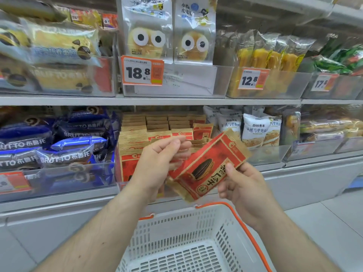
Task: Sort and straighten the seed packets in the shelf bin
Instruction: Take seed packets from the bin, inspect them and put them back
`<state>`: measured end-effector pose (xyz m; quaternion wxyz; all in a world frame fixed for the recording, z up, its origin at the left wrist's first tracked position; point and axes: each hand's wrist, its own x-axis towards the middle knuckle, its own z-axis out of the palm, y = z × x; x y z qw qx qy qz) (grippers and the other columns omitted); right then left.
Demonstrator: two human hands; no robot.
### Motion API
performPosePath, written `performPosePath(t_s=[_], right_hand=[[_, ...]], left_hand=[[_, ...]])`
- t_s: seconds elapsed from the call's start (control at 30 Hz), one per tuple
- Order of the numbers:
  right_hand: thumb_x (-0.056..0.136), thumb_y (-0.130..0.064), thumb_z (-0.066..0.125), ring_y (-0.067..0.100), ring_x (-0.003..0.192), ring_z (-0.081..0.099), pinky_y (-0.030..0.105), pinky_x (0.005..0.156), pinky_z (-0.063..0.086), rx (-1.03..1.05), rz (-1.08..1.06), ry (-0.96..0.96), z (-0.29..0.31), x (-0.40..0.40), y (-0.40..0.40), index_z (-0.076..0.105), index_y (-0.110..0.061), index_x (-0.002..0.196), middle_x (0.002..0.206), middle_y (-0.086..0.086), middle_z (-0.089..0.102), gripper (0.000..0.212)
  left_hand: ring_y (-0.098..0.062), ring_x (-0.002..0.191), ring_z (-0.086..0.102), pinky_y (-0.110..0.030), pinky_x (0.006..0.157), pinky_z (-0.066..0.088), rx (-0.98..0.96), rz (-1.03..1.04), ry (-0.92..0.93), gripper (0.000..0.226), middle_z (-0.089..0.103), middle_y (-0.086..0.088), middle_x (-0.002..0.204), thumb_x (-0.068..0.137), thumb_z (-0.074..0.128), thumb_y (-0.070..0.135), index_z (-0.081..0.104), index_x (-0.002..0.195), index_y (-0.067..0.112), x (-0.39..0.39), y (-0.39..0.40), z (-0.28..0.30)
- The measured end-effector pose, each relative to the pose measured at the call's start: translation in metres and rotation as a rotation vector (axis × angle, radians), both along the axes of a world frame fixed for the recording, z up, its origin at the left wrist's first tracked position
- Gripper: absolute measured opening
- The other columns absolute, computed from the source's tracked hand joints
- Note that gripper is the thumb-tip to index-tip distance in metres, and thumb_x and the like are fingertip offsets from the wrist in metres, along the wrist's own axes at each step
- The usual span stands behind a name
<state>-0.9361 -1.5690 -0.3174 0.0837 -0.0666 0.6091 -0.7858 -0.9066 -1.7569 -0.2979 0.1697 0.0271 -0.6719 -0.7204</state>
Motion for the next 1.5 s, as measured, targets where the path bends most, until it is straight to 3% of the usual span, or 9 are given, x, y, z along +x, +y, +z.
performPosePath(t_s=[0.13,0.3,0.4,0.57,0.73,1.0,1.23,1.37,1.5], right_hand=[[0.102,-0.015,0.046,0.015,0.049,0.06,0.024,0.045,0.052,-0.193,-0.081,0.025,0.02,-0.009,-0.005,0.053,-0.01,0.097,0.068,0.006,0.069,0.01],[0.103,-0.013,0.045,0.015,0.053,0.063,0.025,0.05,0.055,-0.126,-0.102,0.19,0.056,-0.038,-0.011,0.056,-0.013,0.102,0.075,0.007,0.07,0.011],[0.103,-0.013,0.047,0.017,0.057,0.065,0.028,0.056,0.057,0.05,-0.11,0.324,0.084,-0.069,-0.012,0.056,-0.017,0.101,0.082,0.005,0.071,0.01],[0.102,-0.014,0.052,0.019,0.065,0.068,0.035,0.066,0.056,0.43,-0.048,0.423,0.094,-0.117,-0.03,0.058,-0.027,0.096,0.095,0.001,0.072,0.015],[0.103,-0.016,0.05,0.018,0.072,0.072,0.038,0.079,0.058,0.699,0.096,0.367,0.086,-0.156,-0.052,0.06,-0.028,0.109,0.104,-0.002,0.071,0.016],[0.104,-0.017,0.049,0.019,0.082,0.076,0.033,0.073,0.059,0.898,0.289,0.163,0.065,-0.184,-0.075,0.055,-0.017,0.123,0.12,0.004,0.066,0.021],[0.099,-0.015,0.058,0.021,0.084,0.073,0.044,0.095,0.056,1.128,0.381,0.11,0.061,-0.197,-0.088,0.065,-0.018,0.103,0.093,0.004,0.076,0.009],[0.089,-0.019,0.072,0.022,0.089,0.068,0.044,0.09,0.056,1.339,0.386,0.174,0.063,-0.202,-0.095,0.069,-0.012,0.088,0.096,0.007,0.074,0.007],[0.086,-0.022,0.075,0.02,0.087,0.065,0.034,0.077,0.054,1.519,0.403,0.167,0.06,-0.205,-0.102,0.065,-0.008,0.094,0.098,0.004,0.069,0.019]], left_hand=[[-0.006,0.095,0.072,-0.022,0.078,0.058,0.036,0.092,0.059,0.03,0.077,0.012,0.097,0.107,0.041,0.019,0.068,0.103,0.03,-0.006,-0.004,0.013],[-0.004,0.096,0.07,-0.022,0.08,0.055,-0.061,0.217,0.09,0.023,0.076,0.013,0.101,0.102,0.053,0.017,0.067,0.103,0.035,-0.02,-0.006,0.019],[0.0,0.102,0.063,-0.018,0.086,0.05,-0.339,0.329,0.087,0.022,0.07,0.018,0.109,0.098,0.06,0.021,0.067,0.116,0.031,-0.026,-0.012,0.019],[-0.011,0.13,0.049,-0.044,0.115,0.033,-1.004,0.318,-0.138,0.041,0.061,0.017,0.133,0.093,0.057,0.044,0.061,0.132,0.036,-0.026,-0.024,0.016],[-0.007,0.142,0.032,-0.045,0.121,0.017,-1.226,0.265,-0.262,0.059,0.048,0.019,0.147,0.088,0.052,0.059,0.048,0.143,0.039,-0.029,-0.031,0.003],[-0.004,0.14,0.033,-0.039,0.117,0.017,-1.215,0.358,-0.233,0.05,0.052,0.021,0.141,0.089,0.054,0.056,0.054,0.136,0.039,-0.035,-0.03,-0.005],[-0.004,0.137,0.035,-0.037,0.116,0.015,-1.175,0.399,-0.221,0.046,0.054,0.021,0.135,0.089,0.053,0.056,0.055,0.132,0.04,-0.039,-0.028,-0.007],[-0.004,0.137,0.034,-0.037,0.116,0.015,-1.163,0.399,-0.212,0.045,0.053,0.021,0.135,0.089,0.054,0.056,0.054,0.131,0.04,-0.039,-0.028,-0.007],[-0.004,0.138,0.033,-0.037,0.117,0.013,-1.16,0.395,-0.203,0.046,0.053,0.021,0.136,0.089,0.054,0.055,0.053,0.132,0.04,-0.039,-0.028,-0.006]])
